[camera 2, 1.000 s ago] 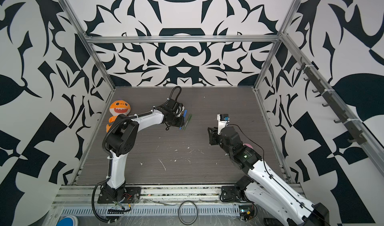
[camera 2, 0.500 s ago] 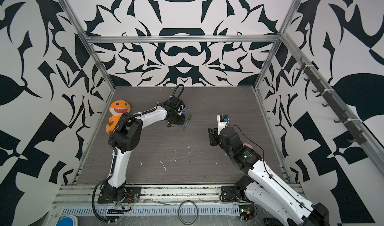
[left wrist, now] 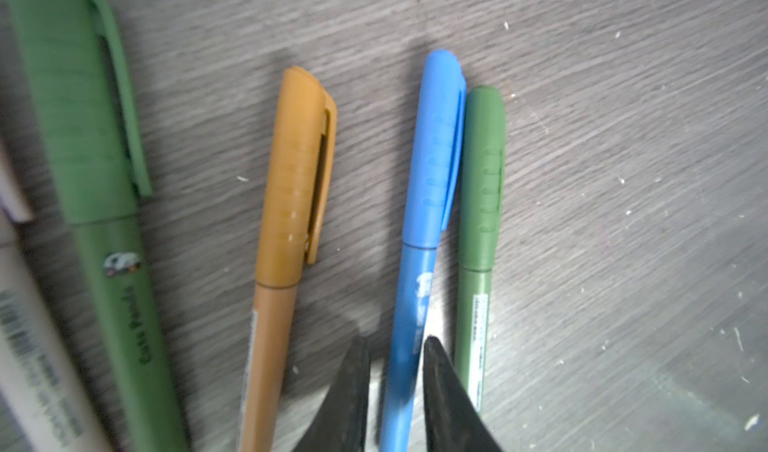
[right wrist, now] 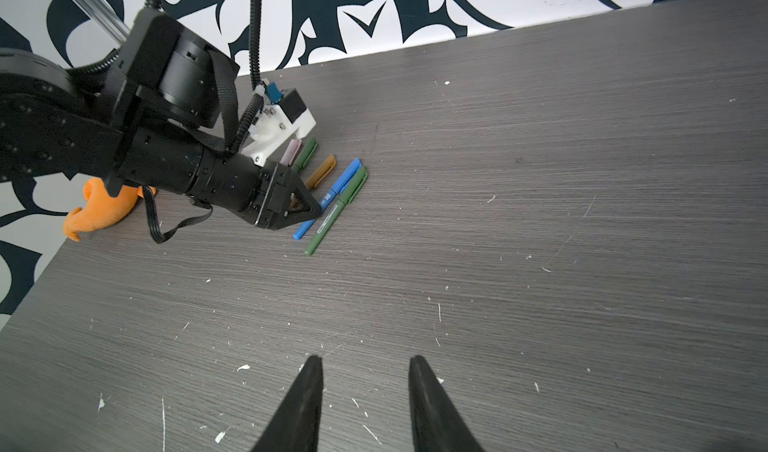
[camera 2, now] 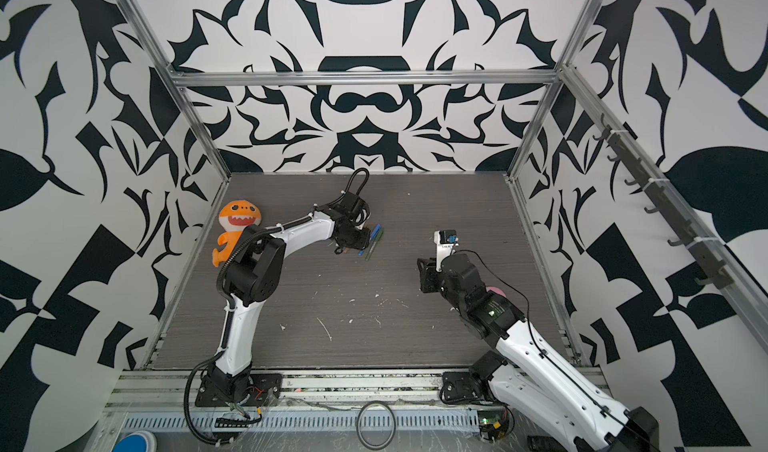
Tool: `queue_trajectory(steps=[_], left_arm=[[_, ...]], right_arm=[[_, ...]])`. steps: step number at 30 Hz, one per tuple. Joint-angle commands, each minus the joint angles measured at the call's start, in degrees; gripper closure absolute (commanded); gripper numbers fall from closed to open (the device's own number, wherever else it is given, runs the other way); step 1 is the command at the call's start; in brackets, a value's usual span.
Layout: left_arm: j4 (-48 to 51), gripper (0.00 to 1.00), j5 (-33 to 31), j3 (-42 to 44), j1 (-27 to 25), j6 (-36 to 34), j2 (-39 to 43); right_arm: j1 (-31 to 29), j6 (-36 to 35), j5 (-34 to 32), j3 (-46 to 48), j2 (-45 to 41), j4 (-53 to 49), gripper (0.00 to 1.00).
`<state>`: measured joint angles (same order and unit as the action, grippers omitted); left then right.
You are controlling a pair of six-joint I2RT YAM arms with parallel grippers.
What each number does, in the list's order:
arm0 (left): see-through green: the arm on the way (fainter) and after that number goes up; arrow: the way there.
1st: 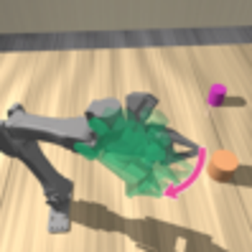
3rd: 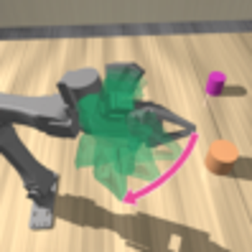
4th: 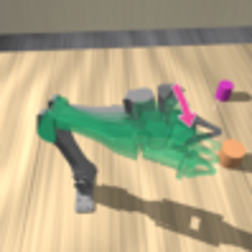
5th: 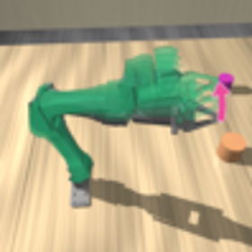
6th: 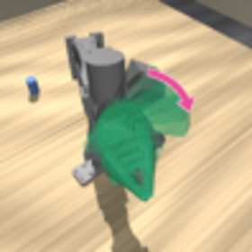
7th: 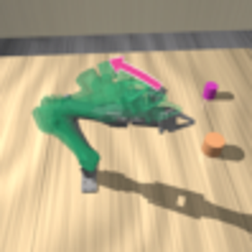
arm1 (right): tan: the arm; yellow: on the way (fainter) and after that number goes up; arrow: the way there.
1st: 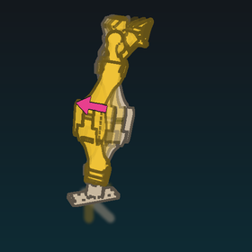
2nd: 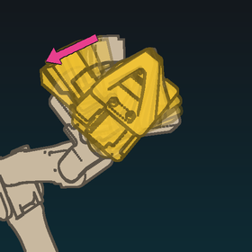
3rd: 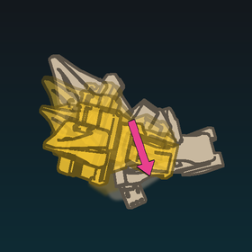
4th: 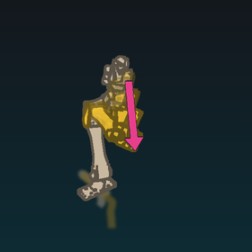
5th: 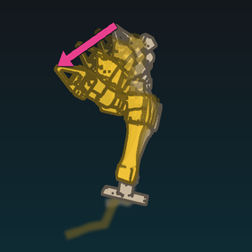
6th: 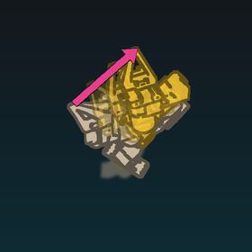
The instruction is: Insert the pens into the pen caps
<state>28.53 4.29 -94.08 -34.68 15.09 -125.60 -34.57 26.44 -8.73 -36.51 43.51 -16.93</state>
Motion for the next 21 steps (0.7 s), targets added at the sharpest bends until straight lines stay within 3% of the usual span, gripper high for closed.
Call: queue_trajectory(steps=[1,7,9,10,12,13,14,18,21], left_arm=[[3.1,0.74,0.4,-0.5,-0.2,-0.5,3.5],[1.5,0.73,-2.5,3.8,-0.1,-2.2,17.5],[-0.5,0.69,-6.7,8.4,-0.9,-3.3,25.2],[-3.0,0.64,-9.6,12.0,-1.5,-4.0,30.1],[-7.4,0.49,-14.7,19.2,-2.7,-5.0,39.1],[-9.7,0.08,-16.6,23.2,-3.3,-5.6,43.0],[-12.0,0.01,-18.3,27.6,-3.9,-6.1,47.4],[-17.7,0.01,-28.1,41.8,-5.4,-2.8,61.3],[-20.0,0.01,-33.2,50.1,-5.4,-1.4,68.3]], right_arm=[[0.3,-1.4,-0.8,-3.7,-1.4,-0.4,0.62],[0.3,-4.3,-0.3,-6.4,-1.2,-1.4,0.58],[0.3,-4.5,-1.4,-7.1,-1.1,-1.2,0.53],[0.3,-5.4,-1.7,-7.5,-1.3,-1.4,0.41],[0.2,-6.5,-1.7,-7.7,-1.5,-0.5,0.16],[0.2,-3.7,-5.6,-7.5,-1.4,-0.1,0.14],[0.2,-2.3,-8.0,-7.1,-1.3,0.5,0.12],[0.3,-5.9,-13.5,-4.8,0.1,4.8,0.02],[0.4,-14.1,-17.9,-0.6,1.1,12.9,0.01]])
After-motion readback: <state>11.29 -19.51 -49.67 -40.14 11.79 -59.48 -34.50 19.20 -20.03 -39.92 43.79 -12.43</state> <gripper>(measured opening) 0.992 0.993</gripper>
